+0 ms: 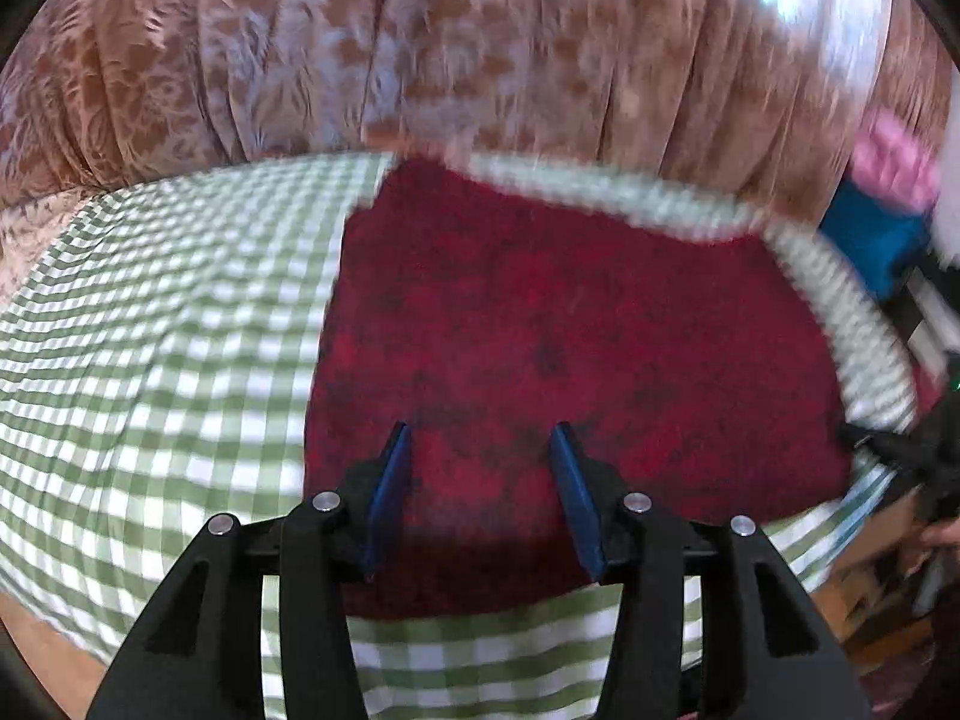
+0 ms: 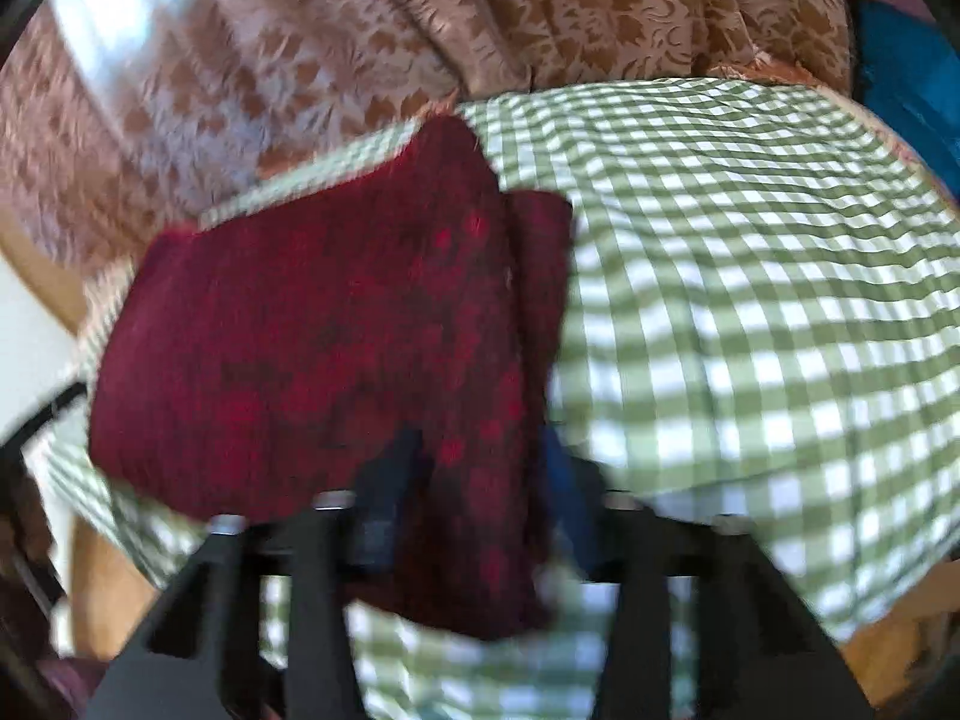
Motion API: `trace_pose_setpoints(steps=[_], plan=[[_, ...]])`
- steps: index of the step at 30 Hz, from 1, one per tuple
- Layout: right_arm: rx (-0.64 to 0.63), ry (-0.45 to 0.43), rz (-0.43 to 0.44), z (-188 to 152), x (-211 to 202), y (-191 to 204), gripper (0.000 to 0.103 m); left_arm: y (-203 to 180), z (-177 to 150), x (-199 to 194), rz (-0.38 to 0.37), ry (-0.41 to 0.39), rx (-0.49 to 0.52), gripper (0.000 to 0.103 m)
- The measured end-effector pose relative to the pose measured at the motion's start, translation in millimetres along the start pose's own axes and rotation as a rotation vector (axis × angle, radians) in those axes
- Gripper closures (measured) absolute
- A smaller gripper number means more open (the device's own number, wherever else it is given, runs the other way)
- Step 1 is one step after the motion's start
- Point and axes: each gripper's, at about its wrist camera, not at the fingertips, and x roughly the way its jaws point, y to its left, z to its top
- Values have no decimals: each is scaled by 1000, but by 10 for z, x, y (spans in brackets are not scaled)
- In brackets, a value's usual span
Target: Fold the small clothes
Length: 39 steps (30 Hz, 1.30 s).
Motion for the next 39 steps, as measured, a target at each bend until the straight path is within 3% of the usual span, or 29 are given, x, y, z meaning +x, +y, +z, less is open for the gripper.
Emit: trace_pose_setpoints(steps=[1,4,6,10,15,18,22,24,27,29,30,31,32,35,39], plan=[[-24,16,-31,-59,50,6,77,8,-73,110,16,26,6,56],[70,27,31,-132,124,-151,75,75,-134,99,-1,28,-41,56],[81,27,14,-125,83,-173,61,100,-99,11,-16,10,-53,56],[46,22,-12,-34,-84,-137,45,191,-2,-115,-37,-27,-106,49],[-48,-89,-16,240,-368,167,45,426,209,-209,-60,-92,-207,45],[-87,-129,30,441,-349,385,45,581,381,-167,-21,-101,-230,45],[-110,-130,59,632,-210,660,45,693,642,-20,-27,-84,-252,45],[-112,-136,61,717,-153,726,34,726,741,59,-44,-74,-259,45],[-111,-149,61,820,-96,762,32,761,927,262,-61,-44,-276,46],[-94,-142,67,906,-22,752,32,778,1006,414,-89,-18,-296,49],[-86,-139,68,948,30,742,32,778,1027,479,-95,-5,-304,56],[-79,-138,64,970,66,732,32,765,1049,564,-113,15,-307,77],[-77,-132,54,999,143,703,32,733,1058,636,-115,30,-303,80],[-35,-85,58,1061,438,616,32,648,1013,821,31,39,-275,81],[-30,-101,49,988,733,596,29,624,867,1021,106,41,-275,73]])
